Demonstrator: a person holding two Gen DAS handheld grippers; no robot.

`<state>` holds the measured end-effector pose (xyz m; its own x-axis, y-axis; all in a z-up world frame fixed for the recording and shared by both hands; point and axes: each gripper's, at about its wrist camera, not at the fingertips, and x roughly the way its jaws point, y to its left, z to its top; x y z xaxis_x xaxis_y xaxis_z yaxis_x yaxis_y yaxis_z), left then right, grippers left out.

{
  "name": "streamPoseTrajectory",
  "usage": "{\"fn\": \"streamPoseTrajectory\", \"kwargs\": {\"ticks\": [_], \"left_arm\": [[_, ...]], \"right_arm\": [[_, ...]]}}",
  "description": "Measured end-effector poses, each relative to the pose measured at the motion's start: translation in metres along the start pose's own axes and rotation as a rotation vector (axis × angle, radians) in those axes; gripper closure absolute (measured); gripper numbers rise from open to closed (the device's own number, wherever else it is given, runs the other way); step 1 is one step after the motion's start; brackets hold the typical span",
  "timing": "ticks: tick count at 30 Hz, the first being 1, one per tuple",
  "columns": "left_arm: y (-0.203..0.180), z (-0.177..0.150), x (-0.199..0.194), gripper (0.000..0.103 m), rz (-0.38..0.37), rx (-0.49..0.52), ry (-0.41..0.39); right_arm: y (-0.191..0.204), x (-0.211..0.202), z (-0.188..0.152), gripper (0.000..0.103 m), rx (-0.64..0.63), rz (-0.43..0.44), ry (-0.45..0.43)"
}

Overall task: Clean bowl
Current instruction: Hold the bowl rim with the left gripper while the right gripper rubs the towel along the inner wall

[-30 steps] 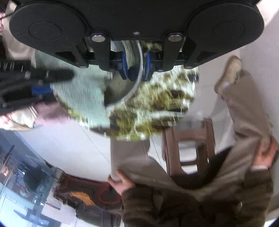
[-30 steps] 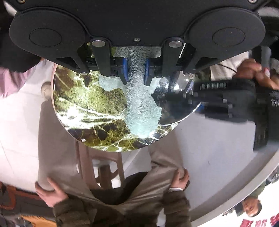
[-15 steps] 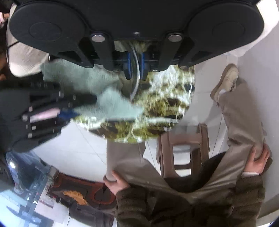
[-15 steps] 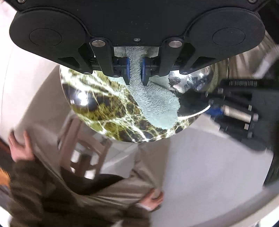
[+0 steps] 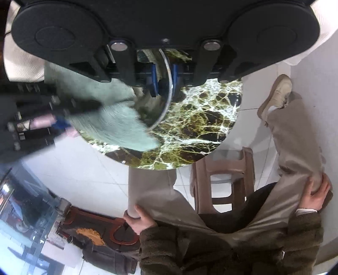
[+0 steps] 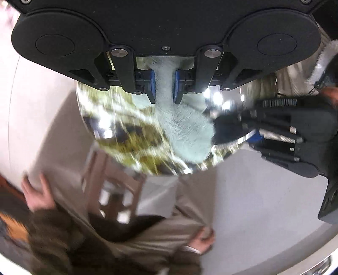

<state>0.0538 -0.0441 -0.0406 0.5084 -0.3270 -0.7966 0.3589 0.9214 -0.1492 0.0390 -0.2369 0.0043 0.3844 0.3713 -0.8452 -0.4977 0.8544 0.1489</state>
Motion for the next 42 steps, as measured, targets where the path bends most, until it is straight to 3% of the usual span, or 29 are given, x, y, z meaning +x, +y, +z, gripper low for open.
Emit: {"fn": "streamPoseTrajectory", "kwargs": {"ticks": [4,9,14,20,24,30,38,42], "left_arm": [[-0.002,0.001,-0.001,0.090,0.003,0.046,0.014],[-0.003,0.000,0.000,0.089,0.005,0.088,0.033],[-0.003,-0.001,0.000,0.090,-0.005,0.084,0.032],[0.001,0.001,0.002,0.090,-0.024,0.065,0.032],[0.001,-0.001,0.001,0.089,-0.019,0.085,0.043],[0.003,-0.004,-0.001,0.089,-0.022,0.080,0.050],[0.008,-0.001,0.000,0.089,-0.051,0.073,0.047],[0.005,-0.003,-0.002,0.088,-0.038,0.092,0.052]], "right_arm": [[0.011,-0.002,0.001,0.085,-0.064,-0.044,0.010],[0.021,0.016,0.036,0.085,-0.204,-0.060,-0.001],[0.014,0.020,0.042,0.085,-0.189,-0.020,0.003],[-0.002,0.006,0.011,0.085,-0.079,0.015,0.054],[0.020,0.009,0.024,0.085,-0.219,-0.065,0.065],[0.029,0.026,0.056,0.084,-0.280,-0.033,0.048],[0.012,0.016,0.027,0.084,-0.219,-0.013,0.129],[0.026,0.017,0.036,0.084,-0.299,-0.048,0.125]]}}
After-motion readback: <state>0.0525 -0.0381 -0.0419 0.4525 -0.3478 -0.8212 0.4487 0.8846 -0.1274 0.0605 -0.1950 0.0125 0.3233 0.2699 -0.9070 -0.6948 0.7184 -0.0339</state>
